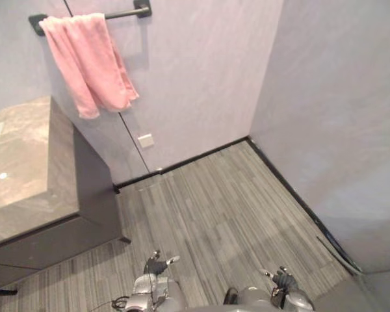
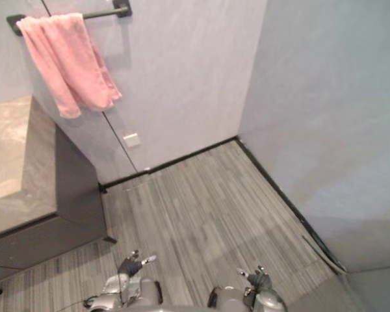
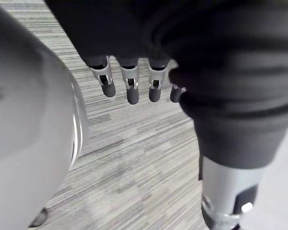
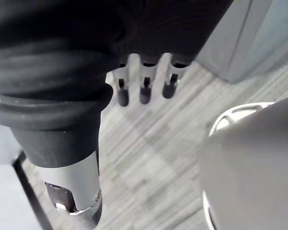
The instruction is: Organize washtable
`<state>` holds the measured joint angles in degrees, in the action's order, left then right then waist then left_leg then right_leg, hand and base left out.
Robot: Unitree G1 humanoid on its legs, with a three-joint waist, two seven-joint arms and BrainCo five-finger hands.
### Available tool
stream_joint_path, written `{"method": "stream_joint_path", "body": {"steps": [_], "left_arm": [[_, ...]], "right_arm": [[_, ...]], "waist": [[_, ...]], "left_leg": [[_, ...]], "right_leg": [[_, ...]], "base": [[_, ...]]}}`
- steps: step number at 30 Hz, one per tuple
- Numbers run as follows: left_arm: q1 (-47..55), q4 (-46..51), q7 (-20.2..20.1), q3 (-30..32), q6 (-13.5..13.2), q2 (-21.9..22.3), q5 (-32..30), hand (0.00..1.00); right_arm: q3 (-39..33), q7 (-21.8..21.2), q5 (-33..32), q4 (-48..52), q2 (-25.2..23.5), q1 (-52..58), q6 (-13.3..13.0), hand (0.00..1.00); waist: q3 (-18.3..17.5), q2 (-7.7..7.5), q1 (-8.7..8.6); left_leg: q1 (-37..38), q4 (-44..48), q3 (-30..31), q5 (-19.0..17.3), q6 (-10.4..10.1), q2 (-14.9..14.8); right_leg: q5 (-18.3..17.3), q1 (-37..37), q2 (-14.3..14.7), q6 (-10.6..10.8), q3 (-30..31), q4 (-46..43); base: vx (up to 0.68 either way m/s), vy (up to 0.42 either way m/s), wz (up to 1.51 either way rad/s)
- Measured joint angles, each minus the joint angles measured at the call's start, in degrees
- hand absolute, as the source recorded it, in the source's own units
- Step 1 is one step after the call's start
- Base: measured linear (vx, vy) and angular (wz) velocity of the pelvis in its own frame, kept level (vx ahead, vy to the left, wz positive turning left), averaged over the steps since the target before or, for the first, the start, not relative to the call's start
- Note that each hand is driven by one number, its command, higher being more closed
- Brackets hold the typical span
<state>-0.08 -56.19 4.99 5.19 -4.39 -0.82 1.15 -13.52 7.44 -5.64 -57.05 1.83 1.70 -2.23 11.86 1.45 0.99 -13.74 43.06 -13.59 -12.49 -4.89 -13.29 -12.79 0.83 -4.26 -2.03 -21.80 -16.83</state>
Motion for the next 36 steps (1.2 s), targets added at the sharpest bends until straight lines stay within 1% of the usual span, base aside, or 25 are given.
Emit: {"method": "stream_joint_path", "body": {"steps": [2,3,5,6,8,10,11,12,13,15,16,18,20,21,22,24,25,26,27,29,30,31,32,35,36], "left_arm": [[0.2,-0.1,0.0,0.1,0.0,-0.2,0.4,0.00],[0.2,-0.2,0.0,0.3,0.0,-0.3,0.4,0.00],[0.2,-0.7,0.0,0.2,0.1,-1.0,0.4,0.00],[0.1,-1.5,0.1,0.1,0.1,-1.5,0.4,0.00],[-0.1,-2.2,0.0,1.5,0.3,-2.0,0.4,0.00],[0.0,-3.2,0.0,1.4,0.6,-2.4,0.3,0.00],[0.0,-3.7,0.0,0.9,0.8,-2.7,0.3,0.00],[0.2,-4.2,0.0,0.0,1.1,-2.9,0.3,0.00],[0.3,-4.2,0.0,0.0,1.4,-2.9,0.3,0.00],[0.4,-4.1,0.1,0.0,1.4,-2.7,0.3,0.00],[0.6,-4.1,0.1,0.1,1.4,-2.5,0.3,0.00],[0.2,-4.0,0.1,0.3,1.4,-2.0,0.3,0.00],[-0.3,-3.9,0.1,2.0,1.3,-1.6,0.4,0.00],[-0.4,-3.8,0.0,2.1,1.3,-1.7,0.3,0.00],[-0.4,-3.9,0.1,2.5,1.3,-0.9,0.3,0.00],[-0.2,-3.8,0.0,3.4,1.1,0.7,0.3,0.00],[-0.2,-3.8,0.0,3.6,1.1,1.1,0.2,0.00],[-0.2,-3.5,0.0,4.1,1.1,2.2,0.1,0.00],[-0.2,-3.4,0.0,4.2,1.1,2.6,-0.2,0.00],[-0.5,-2.0,-0.1,4.5,1.0,3.3,-0.8,0.00],[-0.6,-1.5,-0.1,4.5,0.9,3.4,-0.8,0.00],[-0.4,0.0,-0.1,4.5,0.8,3.3,-0.8,0.00],[-0.4,0.2,-0.1,4.5,0.7,3.3,-0.8,0.00],[-0.4,0.3,-0.1,4.4,0.7,3.3,-0.8,0.00],[-0.7,0.3,-0.1,4.3,0.7,3.2,-0.8,0.00]], "right_arm": [[0.0,0.0,0.1,0.0,-0.1,-0.1,0.0,0.00],[0.0,0.1,0.4,-0.1,-0.1,0.0,0.0,0.00],[0.5,0.1,1.2,-1.0,0.1,-0.2,0.2,0.00],[1.0,-0.1,1.6,-1.3,-0.2,-0.1,0.1,0.00],[1.1,-0.1,1.8,-2.7,-0.2,-0.8,0.1,0.00],[1.0,-0.2,2.0,-3.3,-0.3,-0.5,0.3,0.00],[0.8,-0.2,2.1,-2.7,-0.3,0.1,0.2,0.00],[0.7,-0.3,2.3,-2.0,-0.1,-0.1,-0.1,0.00],[0.7,-0.4,2.4,-2.0,-0.2,0.0,-0.1,0.00],[0.7,-0.8,2.5,-1.4,-0.2,0.0,-0.1,0.00],[0.7,-1.2,2.8,0.3,-0.3,0.5,-0.2,0.00],[0.6,-1.4,2.9,1.3,-0.4,0.8,-0.5,0.00],[0.4,-1.4,2.8,2.2,-0.7,1.2,-0.7,0.00],[0.3,-1.4,2.7,2.3,-0.8,1.7,-0.7,0.00],[-0.2,-1.5,2.3,2.3,-0.7,1.7,-0.7,0.00],[-1.4,-1.5,2.1,2.3,-0.3,1.6,-0.7,0.00],[-1.8,-1.5,1.8,2.3,-0.4,1.6,-0.7,0.00],[-2.2,-1.5,1.7,2.2,-0.4,1.6,-0.7,0.00],[-2.2,-1.5,1.7,2.2,-0.4,1.6,-0.7,0.00],[-2.1,-1.5,1.7,2.3,-0.8,2.2,-0.7,0.00],[-1.8,-1.5,1.6,2.3,-0.8,2.4,-0.8,0.00],[-1.2,-1.5,1.4,2.1,-0.9,2.7,-0.6,0.00],[-1.1,-1.5,1.1,2.2,-0.9,2.6,-0.6,0.00],[-1.5,-1.4,0.4,2.2,-1.3,2.7,-0.6,0.00],[-1.7,-1.4,0.4,2.1,-1.3,2.8,-0.6,0.00]], "waist": [[0.0,0.07,0.03],[0.0,0.14,0.03],[-0.3,-0.73,1.44],[-1.0,-1.98,1.48],[-1.0,-2.46,1.39],[-0.8,-2.79,1.07],[-0.8,-2.87,0.34],[-0.7,-2.82,-0.41],[-0.5,-3.14,0.23],[-0.1,-2.57,0.10],[0.0,-2.06,-0.21],[0.1,-2.01,-0.21],[0.0,-2.76,-0.22],[-0.1,-3.73,-0.24],[-0.1,-2.88,-0.09],[-0.7,-1.02,-0.18],[-0.8,-0.82,-0.36],[-1.4,0.45,-0.54],[-1.2,0.05,-0.65],[-1.4,0.34,-0.58],[-0.9,-0.41,-0.26],[-0.8,-0.50,0.11],[-0.8,-0.59,0.19],[-0.8,-0.78,0.10],[-0.8,-0.78,0.11]], "left_leg": [[-0.5,-15.0,-1.6,0.6,0.1,2.8],[-0.4,-23.6,-2.6,3.6,0.9,4.4],[2.8,-29.1,-4.1,11.0,4.3,6.8],[2.8,-27.9,-4.3,9.8,6.2,8.2],[1.2,-22.9,-4.2,5.8,7.6,8.5],[4.3,-23.1,-3.3,4.3,8.1,10.3],[7.3,-24.4,-1.3,3.4,8.8,11.7],[10.6,-25.5,0.8,1.3,8.8,12.4],[14.0,-26.5,1.7,0.2,8.9,12.8],[18.1,-28.6,3.4,0.0,8.6,12.5],[21.0,-30.0,5.2,-0.5,7.8,11.4],[22.3,-30.4,6.5,-1.7,6.5,10.2],[22.8,-29.9,9.1,-4.2,4.1,9.0],[23.0,-29.0,10.7,-5.9,2.2,9.3],[23.8,-28.1,12.2,-7.0,1.2,8.0],[23.3,-28.4,12.0,-6.2,-0.1,6.2],[23.4,-28.5,12.1,-5.8,-0.8,5.9],[22.8,-27.4,12.0,-4.7,-2.7,4.6],[21.7,-25.0,12.0,-4.5,-3.0,3.9],[15.9,-11.9,11.5,-2.4,-5.4,1.9],[12.9,-5.6,10.5,-1.1,-5.2,0.4],[8.3,4.5,5.3,-2.1,-4.3,-3.2],[7.3,5.9,3.6,-2.6,-3.5,-3.9],[4.1,-2.3,-3.7,-3.2,-1.6,-4.3],[2.8,-9.6,-4.4,-2.1,-0.3,-3.4]], "right_leg": [[-0.6,1.8,-0.6,1.2,0.1,1.1],[-1.6,3.1,-1.0,2.4,0.2,1.3],[-1.9,5.2,-2.1,4.9,2.3,3.0],[-1.4,5.8,-3.1,6.0,2.9,4.8],[-0.8,6.0,-4.2,7.4,3.7,3.5],[-0.2,3.3,-6.8,9.4,5.6,-9.1],[3.2,0.2,-8.9,13.6,7.9,-20.9],[3.9,-3.1,-9.4,14.3,10.7,-31.3],[1.8,-5.5,-9.8,11.5,11.9,-37.4],[-0.7,-7.8,-9.3,9.1,11.4,-38.8],[-2.5,-10.5,-7.4,7.0,10.8,-36.2],[-3.7,-13.1,-5.7,6.7,11.1,-32.2],[-3.3,-16.3,-3.5,6.7,13.5,-21.4],[0.1,-16.1,-2.9,6.9,16.3,-13.0],[1.8,-14.8,-2.3,4.5,14.4,-14.1],[-1.0,-14.8,-1.9,3.3,11.9,-15.5],[-1.8,-14.7,-1.9,3.0,11.1,-15.9],[-3.2,-13.2,-1.9,2.1,8.5,-15.7],[-3.6,-12.0,-1.8,1.7,7.4,-15.0],[-4.1,-7.6,-1.5,1.0,4.2,-11.9],[-4.2,-5.5,-1.1,0.8,3.4,-10.2],[-4.2,-1.3,-0.3,0.8,2.4,-7.3],[-4.1,0.0,-0.3,0.8,2.2,-6.5],[-3.9,3.7,-1.7,1.4,1.9,-3.8],[-3.8,4.5,-2.3,3.0,1.8,-2.8]], "base": [[0.33,0.099,-0.03],[0.33,0.125,-0.04],[0.46,0.160,-0.28],[0.60,0.170,-0.25],[0.48,0.153,0.13],[0.45,0.186,0.46],[0.55,0.152,0.93],[0.54,0.069,0.99],[0.45,0.043,0.66],[0.34,-0.057,0.52],[0.42,-0.123,0.61],[0.29,-0.153,0.49],[0.32,-0.300,0.66],[0.38,-0.376,0.77],[0.34,-0.303,0.66],[0.31,-0.233,0.51],[0.41,-0.292,0.70],[0.33,-0.235,0.63],[0.39,-0.278,0.79],[0.25,-0.189,0.75],[0.26,-0.131,0.61],[0.20,-0.090,0.33],[0.22,-0.016,0.16],[0.17,0.079,0.00],[0.17,0.174,0.12]]}}
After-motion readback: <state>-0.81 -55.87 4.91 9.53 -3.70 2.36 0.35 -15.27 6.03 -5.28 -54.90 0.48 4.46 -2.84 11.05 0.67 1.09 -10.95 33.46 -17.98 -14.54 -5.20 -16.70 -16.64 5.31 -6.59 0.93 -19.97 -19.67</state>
